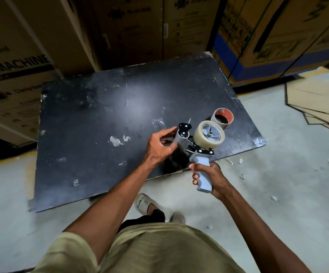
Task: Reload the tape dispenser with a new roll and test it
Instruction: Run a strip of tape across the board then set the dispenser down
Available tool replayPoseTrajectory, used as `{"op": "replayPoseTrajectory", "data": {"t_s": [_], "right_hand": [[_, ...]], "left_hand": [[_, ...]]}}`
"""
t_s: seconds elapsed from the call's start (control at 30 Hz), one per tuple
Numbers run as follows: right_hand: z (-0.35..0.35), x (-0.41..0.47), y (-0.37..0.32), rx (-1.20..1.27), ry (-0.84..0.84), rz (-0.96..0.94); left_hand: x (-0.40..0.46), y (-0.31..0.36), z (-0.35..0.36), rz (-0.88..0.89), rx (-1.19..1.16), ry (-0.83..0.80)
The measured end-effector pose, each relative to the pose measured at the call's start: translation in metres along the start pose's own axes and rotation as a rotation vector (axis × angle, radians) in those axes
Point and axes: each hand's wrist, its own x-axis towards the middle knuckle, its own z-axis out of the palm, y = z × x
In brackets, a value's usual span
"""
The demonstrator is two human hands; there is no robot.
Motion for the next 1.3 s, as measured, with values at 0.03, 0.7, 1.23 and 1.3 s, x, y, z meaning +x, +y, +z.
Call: {"op": "replayPoseTrajectory", "data": {"t_s": [0.03,0.7,1.23,1.3], "right_hand": [[0.002,0.003,-0.002,0.0,0.0,0.003],[0.009,0.058,-0.028,0.095,0.017,0.125],[0.025,0.104,-0.071,0.043,0.016,0.118],[0.026,0.11,-0.08,0.023,-0.001,0.107]], "left_hand": [[0.002,-0.001,-0.001,0.002,0.004,0.017],[0.051,-0.004,-0.011,-0.109,-0.218,0.169],[0.111,-0.015,-0.043,-0.233,-0.431,0.104],[0.115,-0.019,-0.043,-0.234,-0.415,0.076]]}}
